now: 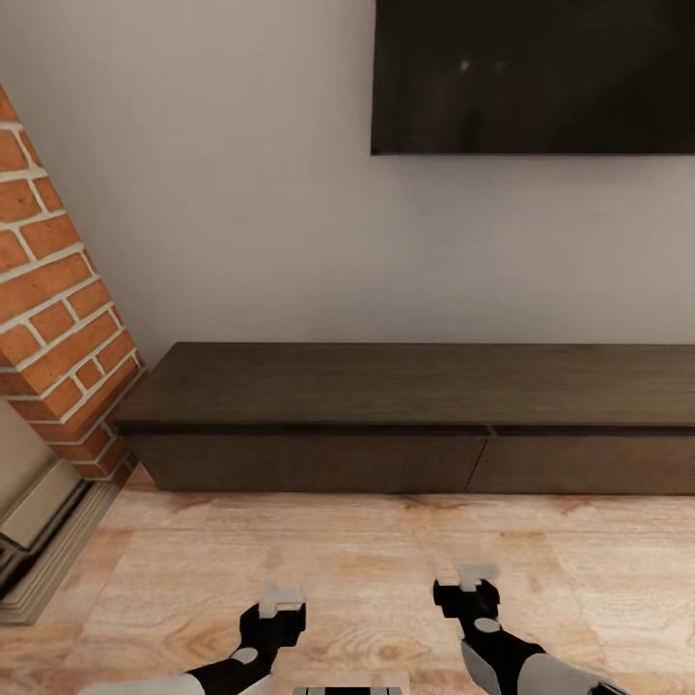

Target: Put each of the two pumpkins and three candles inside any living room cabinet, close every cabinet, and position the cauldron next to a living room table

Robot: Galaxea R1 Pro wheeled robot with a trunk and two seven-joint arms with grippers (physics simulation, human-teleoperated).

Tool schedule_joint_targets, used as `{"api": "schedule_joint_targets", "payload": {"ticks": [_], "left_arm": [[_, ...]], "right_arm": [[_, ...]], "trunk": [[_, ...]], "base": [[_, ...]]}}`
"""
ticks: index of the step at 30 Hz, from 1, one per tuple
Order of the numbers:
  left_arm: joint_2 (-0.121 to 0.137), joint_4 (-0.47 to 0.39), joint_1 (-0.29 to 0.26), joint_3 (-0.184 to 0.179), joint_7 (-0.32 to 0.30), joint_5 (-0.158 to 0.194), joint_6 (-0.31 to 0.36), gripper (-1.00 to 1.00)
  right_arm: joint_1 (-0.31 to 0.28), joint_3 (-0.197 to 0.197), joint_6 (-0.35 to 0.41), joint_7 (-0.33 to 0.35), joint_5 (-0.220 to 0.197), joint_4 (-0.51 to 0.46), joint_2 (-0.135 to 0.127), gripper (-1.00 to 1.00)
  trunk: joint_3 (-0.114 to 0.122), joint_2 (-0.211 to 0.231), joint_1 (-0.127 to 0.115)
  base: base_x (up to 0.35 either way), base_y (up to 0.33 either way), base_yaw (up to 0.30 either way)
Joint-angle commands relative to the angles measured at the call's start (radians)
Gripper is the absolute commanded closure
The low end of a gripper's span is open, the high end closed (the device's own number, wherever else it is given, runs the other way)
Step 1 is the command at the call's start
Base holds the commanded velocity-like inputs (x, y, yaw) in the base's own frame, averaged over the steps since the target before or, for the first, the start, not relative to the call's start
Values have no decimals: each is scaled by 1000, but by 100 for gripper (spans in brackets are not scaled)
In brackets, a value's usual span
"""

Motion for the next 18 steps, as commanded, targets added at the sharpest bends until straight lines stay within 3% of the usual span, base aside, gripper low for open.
{"api": "schedule_joint_targets", "payload": {"ticks": [1, 8, 18], "left_arm": [[0, -2, 28, 0, 0, -1, 0, -100], [4, -7, 75, 1, 3, 3, -2, -100], [13, 2, 75, 2, 3, 10, -3, -100]], "right_arm": [[25, 2, 1, 1, 1, 13, 1, -100], [67, 1, -2, 1, 2, 26, -1, -100], [70, 2, -6, 0, 2, 28, 1, -100]], "trunk": [[0, 0, 0], [0, 0, 0], [32, 70, -38]], "base": [[0, 0, 0], [0, 0, 0], [0, 0, 0]]}}
